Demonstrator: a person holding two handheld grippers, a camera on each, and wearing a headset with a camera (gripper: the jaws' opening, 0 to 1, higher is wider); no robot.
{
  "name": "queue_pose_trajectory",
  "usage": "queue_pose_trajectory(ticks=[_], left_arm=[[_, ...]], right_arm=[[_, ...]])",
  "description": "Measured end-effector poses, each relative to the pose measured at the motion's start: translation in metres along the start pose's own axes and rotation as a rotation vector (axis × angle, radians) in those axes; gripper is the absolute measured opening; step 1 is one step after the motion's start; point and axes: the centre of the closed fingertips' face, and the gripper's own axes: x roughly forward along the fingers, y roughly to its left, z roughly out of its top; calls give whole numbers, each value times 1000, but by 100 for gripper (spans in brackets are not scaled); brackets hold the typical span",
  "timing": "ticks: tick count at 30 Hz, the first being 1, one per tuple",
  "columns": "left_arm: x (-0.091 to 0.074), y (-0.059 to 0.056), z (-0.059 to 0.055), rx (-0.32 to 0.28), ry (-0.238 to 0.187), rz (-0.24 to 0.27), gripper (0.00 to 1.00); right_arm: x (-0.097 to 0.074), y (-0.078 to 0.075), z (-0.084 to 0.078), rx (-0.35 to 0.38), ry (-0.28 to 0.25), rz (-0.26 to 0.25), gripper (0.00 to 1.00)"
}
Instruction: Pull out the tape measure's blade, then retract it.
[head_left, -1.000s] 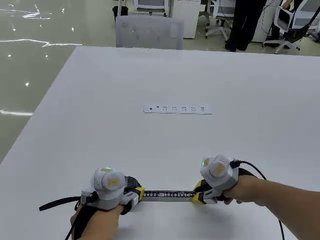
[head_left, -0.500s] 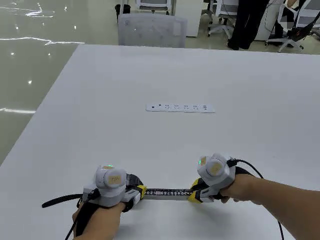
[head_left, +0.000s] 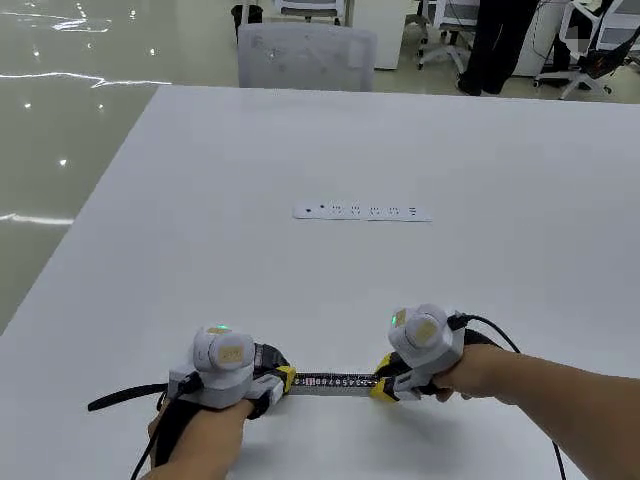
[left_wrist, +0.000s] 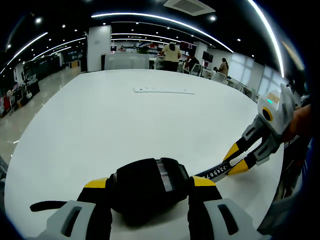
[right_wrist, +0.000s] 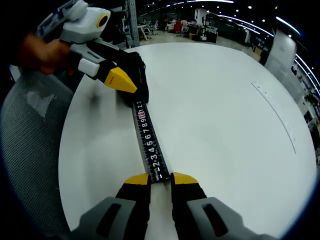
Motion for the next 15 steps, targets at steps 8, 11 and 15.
queue_pose_trajectory(ticks=[8,11,15], left_arm=[[0,-1,0,-1,0,0,58],[0,-1,0,0,1,0,58],[0,0,0,-3,1,0,58]], right_arm=[[2,2,4,-14,2,5,14],[4,2,5,-16,1,6,14],[4,3,7,-14,-2,9,14]])
